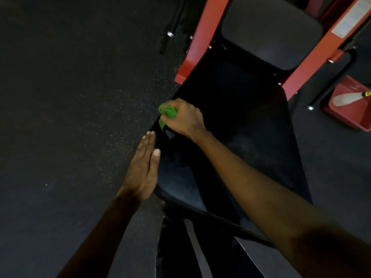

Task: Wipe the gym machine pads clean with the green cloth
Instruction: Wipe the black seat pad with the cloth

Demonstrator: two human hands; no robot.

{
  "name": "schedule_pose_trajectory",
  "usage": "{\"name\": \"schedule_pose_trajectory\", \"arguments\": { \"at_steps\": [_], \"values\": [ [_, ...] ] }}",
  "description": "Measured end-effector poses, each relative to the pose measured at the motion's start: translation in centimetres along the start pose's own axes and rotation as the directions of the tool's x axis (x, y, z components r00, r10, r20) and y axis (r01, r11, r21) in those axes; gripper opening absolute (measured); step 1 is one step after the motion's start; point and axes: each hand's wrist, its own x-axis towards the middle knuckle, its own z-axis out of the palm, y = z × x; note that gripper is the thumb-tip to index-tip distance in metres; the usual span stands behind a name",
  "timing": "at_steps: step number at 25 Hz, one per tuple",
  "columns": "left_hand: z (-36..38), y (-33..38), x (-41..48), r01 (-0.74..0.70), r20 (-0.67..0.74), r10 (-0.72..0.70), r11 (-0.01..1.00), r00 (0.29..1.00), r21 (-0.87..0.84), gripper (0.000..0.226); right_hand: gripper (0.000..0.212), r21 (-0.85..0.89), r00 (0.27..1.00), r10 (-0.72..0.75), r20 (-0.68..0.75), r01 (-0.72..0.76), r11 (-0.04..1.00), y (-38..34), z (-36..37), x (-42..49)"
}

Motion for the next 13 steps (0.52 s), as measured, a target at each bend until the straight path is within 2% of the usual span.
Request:
{"name": "schedule_pose_trajectory", "arguments": {
  "at_steps": [3,5,8,11,13],
  "values": [
    [-0.6,0.2,-0.1,0.108,0.019,-0.109,0.920,0.994,-0.376,0.064,0.036,0.033,0.994,-0.109,0.030,0.108,0.994,-0.7,0.3,-5.4],
    [-1.2,-0.2,0.0,0.147,0.049,-0.140,0.887,0.989,-0.438,0.067,0.036,0.012,0.984,-0.175,0.041,0.175,0.985,-1.0,0.6,-8.0],
    [-2.1,-0.8,0.3,0.115,0.121,-0.080,0.943,0.989,-0.314,0.068,0.035,0.010,0.989,-0.149,0.007,0.149,0.989,-1.4,0.6,-7.3],
    [-2.2,-2.0,0.5,-0.024,0.177,0.052,0.988,0.983,-0.154,0.071,0.037,0.046,0.998,-0.041,-0.049,0.043,0.998,-1.6,0.8,-8.2],
    [-2.4,-2.5,0.8,-0.110,0.220,0.107,0.994,0.970,0.001,0.068,0.038,0.017,0.997,-0.038,-0.064,0.039,0.999,-1.3,0.9,-12.1]
  ]
}}
